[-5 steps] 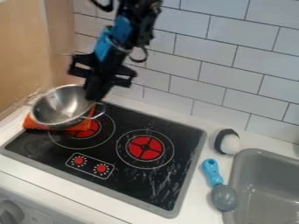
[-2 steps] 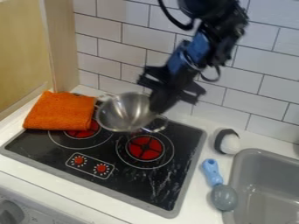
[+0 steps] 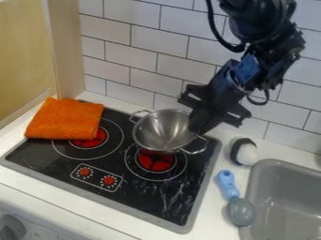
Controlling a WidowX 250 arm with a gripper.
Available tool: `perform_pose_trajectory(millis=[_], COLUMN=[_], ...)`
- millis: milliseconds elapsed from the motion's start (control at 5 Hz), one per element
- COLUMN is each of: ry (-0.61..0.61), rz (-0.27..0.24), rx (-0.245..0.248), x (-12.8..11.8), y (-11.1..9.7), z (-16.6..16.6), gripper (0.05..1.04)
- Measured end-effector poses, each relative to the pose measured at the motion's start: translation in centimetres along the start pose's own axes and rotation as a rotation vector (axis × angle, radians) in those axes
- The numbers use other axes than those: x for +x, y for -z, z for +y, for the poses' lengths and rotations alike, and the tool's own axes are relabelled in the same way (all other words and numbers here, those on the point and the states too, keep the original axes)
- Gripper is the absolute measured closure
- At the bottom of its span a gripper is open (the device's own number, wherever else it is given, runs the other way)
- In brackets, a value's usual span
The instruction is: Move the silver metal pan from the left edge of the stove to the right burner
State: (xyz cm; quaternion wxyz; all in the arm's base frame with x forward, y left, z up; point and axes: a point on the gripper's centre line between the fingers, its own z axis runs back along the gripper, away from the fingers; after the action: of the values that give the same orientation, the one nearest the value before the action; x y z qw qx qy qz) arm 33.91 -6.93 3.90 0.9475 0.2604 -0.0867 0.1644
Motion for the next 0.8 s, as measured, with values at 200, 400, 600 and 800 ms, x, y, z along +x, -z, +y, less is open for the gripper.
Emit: perform_pose_trajectory(millis=[200,400,600,800], ry=[0.028,0.055,0.058,0.068], rz=[-0.006,-0.010,-0.005,0.006], rx=[-0.002,0.000,0.007,0.013], x=[0.12,-0.11,-0.12,-0.29], y=[0.03,-0.13,0.05,0.09], z=[-0.96,-1.45,-1.56,-1.49], gripper=[1.033,1.033,1.010,0.857])
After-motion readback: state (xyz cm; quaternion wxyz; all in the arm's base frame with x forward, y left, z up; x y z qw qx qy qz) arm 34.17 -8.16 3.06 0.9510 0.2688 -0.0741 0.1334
